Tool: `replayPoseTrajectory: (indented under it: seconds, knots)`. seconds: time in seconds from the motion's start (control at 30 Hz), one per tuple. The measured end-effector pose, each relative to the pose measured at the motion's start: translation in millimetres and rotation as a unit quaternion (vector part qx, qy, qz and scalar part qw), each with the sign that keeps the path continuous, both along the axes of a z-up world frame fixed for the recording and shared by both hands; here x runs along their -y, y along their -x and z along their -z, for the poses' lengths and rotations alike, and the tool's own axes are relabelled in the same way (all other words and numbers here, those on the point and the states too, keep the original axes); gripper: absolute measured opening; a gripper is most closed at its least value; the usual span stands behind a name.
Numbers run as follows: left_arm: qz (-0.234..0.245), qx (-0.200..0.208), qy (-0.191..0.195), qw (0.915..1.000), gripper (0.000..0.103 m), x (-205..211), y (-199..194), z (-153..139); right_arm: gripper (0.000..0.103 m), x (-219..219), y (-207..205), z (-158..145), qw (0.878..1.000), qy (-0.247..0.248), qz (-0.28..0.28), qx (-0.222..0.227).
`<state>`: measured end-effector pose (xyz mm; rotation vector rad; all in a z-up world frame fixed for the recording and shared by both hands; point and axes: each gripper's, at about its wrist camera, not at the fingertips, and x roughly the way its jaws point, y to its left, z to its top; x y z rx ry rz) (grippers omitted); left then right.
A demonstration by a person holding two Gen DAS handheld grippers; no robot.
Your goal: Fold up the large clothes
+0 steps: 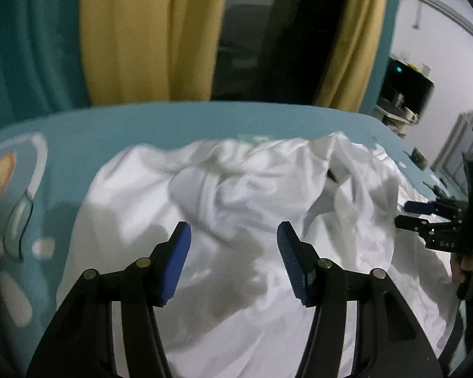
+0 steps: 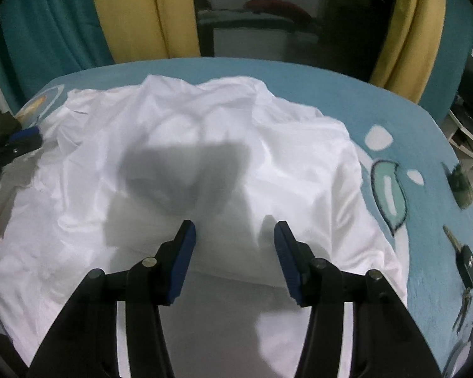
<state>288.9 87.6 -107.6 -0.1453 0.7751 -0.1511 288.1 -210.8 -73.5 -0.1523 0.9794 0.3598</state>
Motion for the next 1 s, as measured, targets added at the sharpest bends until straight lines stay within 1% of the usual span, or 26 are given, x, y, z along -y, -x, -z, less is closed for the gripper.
replayPoseTrajectory:
  seconds: [0.2,0.4,0.5,0.57,0.6,0.67,0.83,0.93,1.0]
  knots:
    - [-0.023,0.019,0.001,0.9996,0.060,-19,44,-11,0.055,11,20,-7,1.000,0.011,0.016,0.010]
    - [-0.060,0.013,0.002,0.9981,0.060,-35,91,-14,0.064,33,45,-19,0.999,0.008,0.033,0.024]
    - [-0.081,0.003,0.000,0.9967,0.060,-45,109,-10,0.077,50,57,-26,0.998,0.001,0.051,0.034]
    - [-0.100,-0.002,-0.005,0.9949,0.060,-55,123,-8,0.091,63,65,-30,0.997,-0.008,0.065,0.040]
    - [-0.108,-0.002,-0.007,0.9941,0.060,-58,128,-7,0.092,71,70,-32,0.996,-0.013,0.076,0.043]
    - [-0.128,0.007,-0.013,0.9917,0.060,-69,144,-7,0.093,86,77,-33,0.995,-0.015,0.094,0.043]
    - [-0.150,0.021,-0.034,0.9878,0.060,-76,173,-2,0.093,129,101,-26,0.989,-0.014,0.142,0.035]
    - [-0.149,0.005,-0.038,0.9881,0.064,-76,184,10,0.093,153,114,-15,0.985,-0.009,0.170,0.024]
    - [-0.149,-0.010,-0.054,0.9873,0.065,-74,190,18,0.093,169,123,-9,0.982,-0.012,0.187,0.015]
